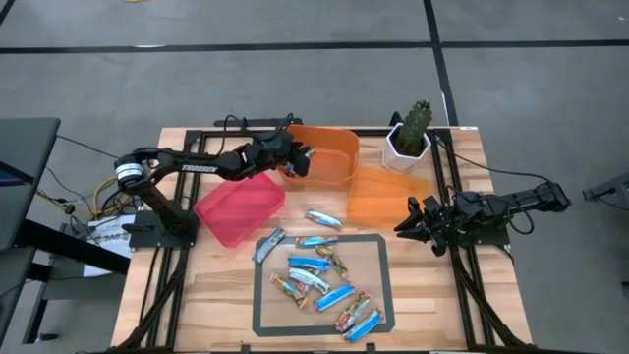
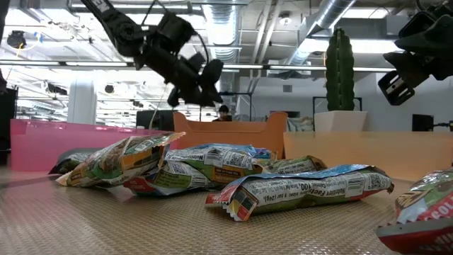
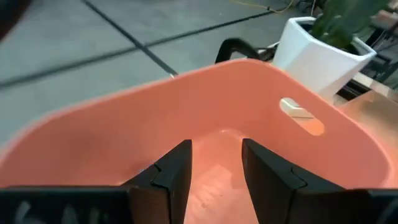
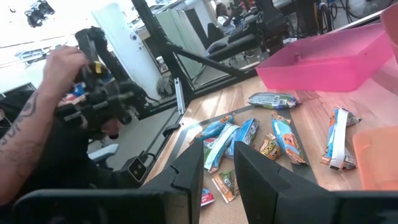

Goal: Pick and place Granola Bars by type
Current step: Put the top blue granola bar into the orange bin

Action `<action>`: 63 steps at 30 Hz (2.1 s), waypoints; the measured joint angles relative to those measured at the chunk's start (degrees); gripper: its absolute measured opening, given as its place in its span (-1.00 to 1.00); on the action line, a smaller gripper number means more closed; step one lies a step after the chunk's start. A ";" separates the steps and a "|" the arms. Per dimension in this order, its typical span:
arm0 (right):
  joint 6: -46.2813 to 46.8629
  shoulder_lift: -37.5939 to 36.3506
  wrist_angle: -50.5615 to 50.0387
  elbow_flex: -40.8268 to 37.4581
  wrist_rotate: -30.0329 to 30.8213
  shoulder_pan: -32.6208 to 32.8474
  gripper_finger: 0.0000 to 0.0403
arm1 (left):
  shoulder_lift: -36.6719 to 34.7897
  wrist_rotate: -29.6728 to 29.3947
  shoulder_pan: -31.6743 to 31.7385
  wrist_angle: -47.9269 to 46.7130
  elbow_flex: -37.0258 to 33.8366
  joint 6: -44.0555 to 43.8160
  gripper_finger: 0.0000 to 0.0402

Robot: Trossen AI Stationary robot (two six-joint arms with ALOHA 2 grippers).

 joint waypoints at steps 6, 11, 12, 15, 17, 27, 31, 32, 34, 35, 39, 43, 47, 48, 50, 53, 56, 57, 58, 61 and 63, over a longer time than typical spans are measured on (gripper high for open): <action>0.01 0.01 0.00 -0.01 0.00 0.01 -0.59 | -5.83 -6.52 -4.41 -3.36 0.08 7.00 -0.34; 0.00 0.00 -0.01 -0.01 0.00 0.01 -0.59 | -10.47 -9.06 -9.95 -8.38 0.06 16.00 -0.34; 0.00 0.00 0.00 0.01 0.00 0.01 -0.59 | -11.16 -9.15 -11.31 -9.41 0.06 18.13 -0.34; 0.02 0.00 0.00 0.01 0.00 0.01 -0.59 | -12.61 -9.27 -15.92 -12.51 0.06 23.96 -0.34; 0.00 0.00 0.00 0.01 0.00 0.01 -0.59 | -12.97 -9.12 -19.26 -14.27 0.06 27.16 -0.34; 0.02 0.00 0.00 0.00 0.00 0.00 -0.59 | -13.13 -3.50 -34.04 -24.74 0.06 26.23 -0.34; 0.00 0.00 0.00 0.01 0.00 0.01 -0.59 | -13.13 -3.34 -38.97 -29.53 0.06 17.57 -0.34; 0.00 0.00 0.00 -0.01 0.00 -0.01 -0.59 | -13.13 -3.49 -40.04 -30.88 0.06 14.34 -0.34; 0.00 0.00 0.00 0.01 0.00 0.01 -0.59 | -13.13 -3.66 -41.85 -33.66 0.06 7.46 -0.34; 0.01 0.00 0.00 0.00 0.00 0.00 -0.59 | -13.13 -3.68 -42.64 -35.13 0.06 3.72 -0.34; 0.00 0.00 0.00 0.01 0.00 -0.01 -0.59 | -13.12 -5.26 -45.25 -41.30 0.06 -9.12 -0.34; 0.01 0.00 0.00 -0.01 0.00 -0.01 -0.59 | -12.62 -7.29 -46.59 -46.23 0.06 -18.64 -0.34; 0.01 0.00 -0.01 0.00 0.00 0.01 -0.59 | -10.12 -7.10 -46.64 -50.55 0.02 -27.19 -0.34; 0.02 0.00 -0.13 0.01 -0.02 -0.01 -0.59 | -9.42 -6.66 -46.62 -51.19 0.02 -28.83 -0.34; 0.00 0.02 0.07 0.01 -0.01 0.01 -0.59 | -7.71 -4.96 -46.62 -51.44 0.04 -31.20 -0.34; 0.00 -0.06 -0.10 0.01 0.00 0.00 -0.59 | -5.37 -2.70 -46.54 -52.13 0.02 -32.54 -0.34; 0.01 0.02 -0.03 0.00 -0.02 0.01 -0.59 | -3.46 -1.21 -45.87 -52.27 0.04 -32.99 -0.34; 0.00 0.02 -0.09 0.01 -0.02 0.00 -0.59 | -2.85 -0.55 -45.51 -52.22 0.04 -33.00 -0.34; 0.00 0.00 0.06 0.01 -0.02 -0.01 -0.59 | -2.22 0.10 -45.06 -52.36 0.04 -32.99 -0.34; 0.00 0.02 0.02 0.01 -0.02 -0.01 -0.59 | -1.36 1.17 -43.79 -53.17 0.04 -32.52 -0.34; 0.00 0.02 0.07 0.01 -0.02 0.01 -0.59 | -1.25 1.05 -43.20 -54.04 0.04 -32.35 -0.34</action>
